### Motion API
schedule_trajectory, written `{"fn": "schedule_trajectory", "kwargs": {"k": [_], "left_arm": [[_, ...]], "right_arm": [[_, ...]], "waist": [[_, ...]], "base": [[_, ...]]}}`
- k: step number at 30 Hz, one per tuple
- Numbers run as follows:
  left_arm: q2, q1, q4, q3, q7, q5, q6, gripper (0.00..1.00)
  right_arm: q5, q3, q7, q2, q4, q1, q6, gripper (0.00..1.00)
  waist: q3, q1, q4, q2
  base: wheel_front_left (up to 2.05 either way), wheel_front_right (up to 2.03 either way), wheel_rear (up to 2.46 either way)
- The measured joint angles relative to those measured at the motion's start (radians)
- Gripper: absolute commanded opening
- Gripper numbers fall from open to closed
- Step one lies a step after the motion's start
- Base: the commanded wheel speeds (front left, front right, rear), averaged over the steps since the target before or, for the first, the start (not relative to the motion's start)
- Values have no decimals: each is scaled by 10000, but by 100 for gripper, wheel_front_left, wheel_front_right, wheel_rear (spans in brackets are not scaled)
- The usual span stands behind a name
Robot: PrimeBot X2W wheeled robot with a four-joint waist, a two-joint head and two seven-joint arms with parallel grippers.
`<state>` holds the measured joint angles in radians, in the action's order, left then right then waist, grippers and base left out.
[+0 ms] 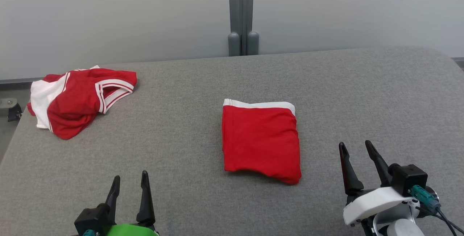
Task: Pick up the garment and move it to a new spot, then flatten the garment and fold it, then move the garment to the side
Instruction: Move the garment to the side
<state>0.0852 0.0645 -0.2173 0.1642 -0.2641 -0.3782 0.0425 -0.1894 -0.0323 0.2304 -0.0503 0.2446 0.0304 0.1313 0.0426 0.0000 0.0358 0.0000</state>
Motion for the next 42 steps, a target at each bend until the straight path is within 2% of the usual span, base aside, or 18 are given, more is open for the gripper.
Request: {"fn": "schedule_trajectory", "kwargs": {"k": [7, 14, 23, 34, 35, 37, 38, 39, 40, 42], "left_arm": [[-82, -40, -67, 6, 0, 109, -125, 100], [-151, -209, -73, 159, 0, 169, -238, 100], [-236, -719, 23, 447, -2, 290, -349, 100], [-299, -1139, 144, 606, -2, 320, -378, 100], [-301, -1159, 148, 594, 0, 318, -376, 100], [-309, -1173, 161, 575, 0, 318, -376, 100], [-311, -1175, 165, 560, 0, 318, -370, 100], [-314, -1181, 169, 552, 0, 318, -366, 100], [-314, -1199, 173, 556, 0, 322, -366, 100], [-320, -1262, 194, 571, 0, 374, -378, 100]], "right_arm": [[176, 136, -433, 2, 105, 122, 0, 100], [397, 378, -2054, -15, 389, 1401, 0, 100], [-602, 217, -4541, -675, 2483, 3288, 0, 100], [-1870, -497, -5850, -1256, 4683, 4476, 0, 100], [-2015, -535, -5923, -1243, 4798, 4571, 0, 97], [-2326, -604, -6019, -1243, 5001, 4806, 0, 44], [-2395, -656, -6027, -1258, 5062, 4899, 0, 35], [-2447, -727, -6019, -1275, 5131, 4991, 0, 21], [-2508, -780, -5973, -1287, 5214, 5091, 0, 0], [-2546, -880, -5768, -1310, 5306, 5222, 6, 0]], "waist": [[-65, 0, 133, 0], [-221, 0, 476, 0], [-712, 0, 1201, 0], [-1618, 0, 2188, 0], [-1696, 0, 2257, 0], [-1842, 0, 2367, 0], [-1896, 0, 2396, 0], [-1958, 0, 2422, 0], [-2017, 0, 2433, 0], [-2092, 0, 2406, 0]], "base": [[0, 0, 0], [0, 0, 0], [0, 0, 0], [0, 0, 0], [0, 0, 0], [0, 0, 0], [0, 0, 0], [0, 0, 0], [0, 0, 0], [0, 0, 0]]}}
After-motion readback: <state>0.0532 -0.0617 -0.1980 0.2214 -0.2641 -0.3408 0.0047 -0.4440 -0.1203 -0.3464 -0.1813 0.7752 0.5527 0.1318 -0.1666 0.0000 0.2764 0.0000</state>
